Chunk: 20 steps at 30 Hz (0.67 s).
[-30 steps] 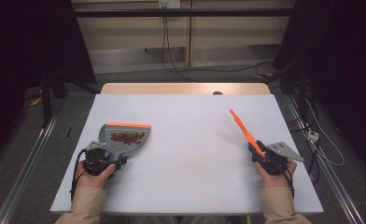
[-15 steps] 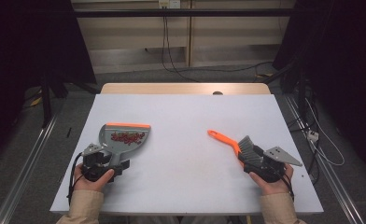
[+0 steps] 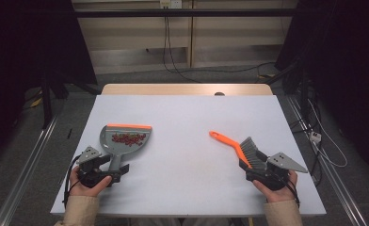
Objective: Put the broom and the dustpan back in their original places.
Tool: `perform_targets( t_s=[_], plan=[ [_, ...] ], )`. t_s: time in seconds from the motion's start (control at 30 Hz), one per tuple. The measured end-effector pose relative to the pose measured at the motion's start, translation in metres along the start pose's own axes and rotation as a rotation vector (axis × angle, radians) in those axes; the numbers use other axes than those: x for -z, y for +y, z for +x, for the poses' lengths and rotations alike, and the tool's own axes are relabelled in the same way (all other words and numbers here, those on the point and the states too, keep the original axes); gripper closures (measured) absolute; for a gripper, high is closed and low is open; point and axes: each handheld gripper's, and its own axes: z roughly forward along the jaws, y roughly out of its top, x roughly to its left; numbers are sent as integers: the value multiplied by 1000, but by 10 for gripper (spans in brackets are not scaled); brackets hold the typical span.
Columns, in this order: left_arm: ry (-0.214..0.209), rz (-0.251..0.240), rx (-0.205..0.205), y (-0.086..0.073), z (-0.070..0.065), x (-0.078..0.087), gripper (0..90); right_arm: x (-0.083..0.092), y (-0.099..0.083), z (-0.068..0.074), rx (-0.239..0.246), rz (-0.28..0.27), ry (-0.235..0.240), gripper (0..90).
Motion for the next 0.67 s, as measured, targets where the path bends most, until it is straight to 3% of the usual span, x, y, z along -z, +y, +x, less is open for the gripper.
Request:
perform_targets(
  t_s=[0.23, 0.5, 0.67],
  plan=[
    [-90, -56, -73, -4, -3, 7, 77, 4, -2, 4, 19, 10, 21, 245],
    [-116, -85, -70, -9, -1, 11, 74, 7, -6, 7, 30, 19, 46, 242],
    [-110, -92, -60, -9, 0, 10, 74, 6, -7, 7, 30, 21, 53, 236]
  ],
)
